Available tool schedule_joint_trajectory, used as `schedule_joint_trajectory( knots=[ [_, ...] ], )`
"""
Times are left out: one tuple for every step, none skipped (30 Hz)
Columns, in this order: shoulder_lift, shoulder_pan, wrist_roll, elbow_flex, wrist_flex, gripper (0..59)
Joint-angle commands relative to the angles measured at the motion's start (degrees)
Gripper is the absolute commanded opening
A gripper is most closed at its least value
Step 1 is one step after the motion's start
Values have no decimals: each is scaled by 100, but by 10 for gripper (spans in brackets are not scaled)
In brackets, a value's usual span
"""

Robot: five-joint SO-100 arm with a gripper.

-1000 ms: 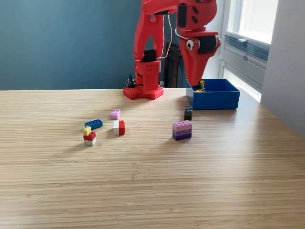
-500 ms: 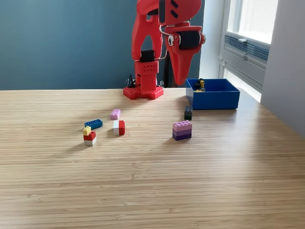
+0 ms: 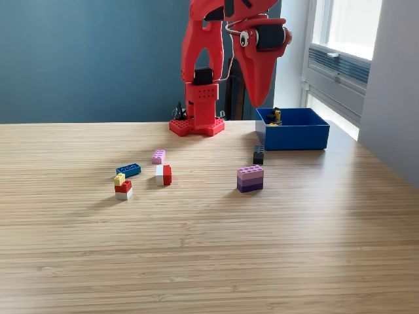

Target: Grasp a lego block and put it in the bin.

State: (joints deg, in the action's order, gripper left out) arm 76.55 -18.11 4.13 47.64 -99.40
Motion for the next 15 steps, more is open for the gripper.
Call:
schedule_joint_trajectory(
  knots=[
    [105, -114, 70, -308, -202, 1],
    [97, -123, 70, -299, -202, 1],
    [97, -123, 70, -299, -193, 1],
    [97, -123, 62, -299, -193, 1],
    [97, -123, 62, -299, -185, 1],
    [97, -123, 70, -308, -185, 1],
    [97, -123, 79, -308, -176, 1],
    [97, -123, 79, -308, -176, 1],
    [97, -123, 88, -308, -176, 1],
    [97, -114, 97, -308, -167, 1],
    [97, -105, 97, -308, -167, 1],
    [97, -97, 97, -308, -158, 1],
    [97, -79, 97, -299, -158, 1],
    [97, -53, 97, -281, -158, 1],
    [97, -35, 97, -264, -149, 1]
  ],
)
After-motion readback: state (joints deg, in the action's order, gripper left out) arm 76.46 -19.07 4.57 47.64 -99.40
